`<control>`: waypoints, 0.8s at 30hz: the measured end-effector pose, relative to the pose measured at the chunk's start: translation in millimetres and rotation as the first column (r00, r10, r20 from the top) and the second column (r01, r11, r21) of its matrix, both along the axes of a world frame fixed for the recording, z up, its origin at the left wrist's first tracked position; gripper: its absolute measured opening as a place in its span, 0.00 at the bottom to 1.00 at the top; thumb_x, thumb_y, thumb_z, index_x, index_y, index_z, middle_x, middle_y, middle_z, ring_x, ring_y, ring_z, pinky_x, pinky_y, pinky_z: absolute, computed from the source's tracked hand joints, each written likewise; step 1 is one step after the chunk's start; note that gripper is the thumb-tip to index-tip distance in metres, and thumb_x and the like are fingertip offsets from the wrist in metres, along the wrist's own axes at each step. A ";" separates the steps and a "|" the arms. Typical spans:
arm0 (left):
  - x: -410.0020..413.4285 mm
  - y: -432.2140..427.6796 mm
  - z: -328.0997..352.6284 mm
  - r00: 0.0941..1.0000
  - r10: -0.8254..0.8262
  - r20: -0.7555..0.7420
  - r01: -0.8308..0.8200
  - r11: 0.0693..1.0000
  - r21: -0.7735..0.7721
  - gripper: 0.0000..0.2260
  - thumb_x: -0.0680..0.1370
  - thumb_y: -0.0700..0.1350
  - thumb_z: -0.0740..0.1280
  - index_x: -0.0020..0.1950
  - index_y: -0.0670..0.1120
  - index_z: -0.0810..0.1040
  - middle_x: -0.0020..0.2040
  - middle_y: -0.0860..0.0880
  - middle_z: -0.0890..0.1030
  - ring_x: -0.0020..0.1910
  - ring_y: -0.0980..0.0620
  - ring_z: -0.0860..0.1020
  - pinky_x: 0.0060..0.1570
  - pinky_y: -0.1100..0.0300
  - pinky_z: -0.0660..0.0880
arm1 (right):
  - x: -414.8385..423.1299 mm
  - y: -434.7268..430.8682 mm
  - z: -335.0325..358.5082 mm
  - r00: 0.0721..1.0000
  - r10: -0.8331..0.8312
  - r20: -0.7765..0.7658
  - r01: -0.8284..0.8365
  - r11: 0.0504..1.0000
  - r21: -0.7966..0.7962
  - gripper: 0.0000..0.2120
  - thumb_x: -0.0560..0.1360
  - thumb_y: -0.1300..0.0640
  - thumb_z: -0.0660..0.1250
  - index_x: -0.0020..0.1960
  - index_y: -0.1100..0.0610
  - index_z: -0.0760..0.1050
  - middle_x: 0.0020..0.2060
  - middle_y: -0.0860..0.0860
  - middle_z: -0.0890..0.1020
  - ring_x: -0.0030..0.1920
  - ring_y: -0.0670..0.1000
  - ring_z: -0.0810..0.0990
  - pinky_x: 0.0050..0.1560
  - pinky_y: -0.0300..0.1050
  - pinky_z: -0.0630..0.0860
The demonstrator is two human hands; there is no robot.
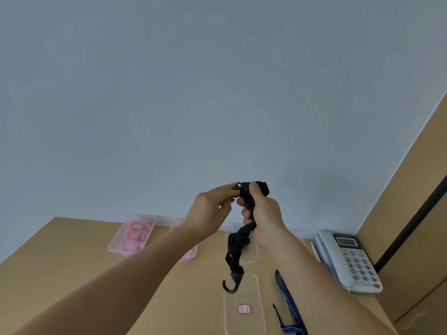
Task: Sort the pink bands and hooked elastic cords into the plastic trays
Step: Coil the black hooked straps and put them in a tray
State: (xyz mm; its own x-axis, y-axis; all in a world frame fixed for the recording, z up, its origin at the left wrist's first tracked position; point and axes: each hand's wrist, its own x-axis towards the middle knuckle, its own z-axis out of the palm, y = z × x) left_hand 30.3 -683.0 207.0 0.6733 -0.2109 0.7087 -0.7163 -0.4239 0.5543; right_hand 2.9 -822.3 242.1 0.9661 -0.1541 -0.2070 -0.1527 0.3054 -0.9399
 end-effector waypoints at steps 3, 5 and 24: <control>-1.8 -0.1 15.7 0.841 -0.161 -0.517 -0.034 0.937 -0.347 0.06 0.79 0.47 0.66 0.54 0.48 0.73 0.52 0.49 0.85 0.43 0.52 0.84 0.43 0.56 0.80 | 0.6 -3.0 -6.4 0.999 0.011 0.047 -0.010 1.000 -0.015 0.16 0.81 0.46 0.61 0.50 0.57 0.81 0.31 0.48 0.82 0.25 0.46 0.67 0.24 0.37 0.63; 0.7 4.0 28.0 0.677 -0.213 -0.704 -0.087 0.927 -0.365 0.14 0.79 0.54 0.66 0.54 0.44 0.75 0.51 0.44 0.84 0.39 0.49 0.84 0.38 0.54 0.79 | 0.4 -4.0 -12.8 0.996 0.042 0.073 -0.041 0.999 -0.009 0.17 0.81 0.45 0.62 0.48 0.57 0.82 0.33 0.50 0.81 0.25 0.46 0.68 0.26 0.38 0.63; -4.1 5.0 23.9 0.900 0.085 -0.427 -0.063 0.996 0.065 0.04 0.75 0.45 0.73 0.47 0.49 0.79 0.37 0.56 0.78 0.33 0.65 0.75 0.36 0.72 0.69 | -5.9 -5.8 -16.9 0.981 0.189 -0.048 -0.195 0.945 -0.261 0.26 0.82 0.40 0.52 0.51 0.57 0.82 0.35 0.54 0.84 0.26 0.49 0.73 0.28 0.42 0.71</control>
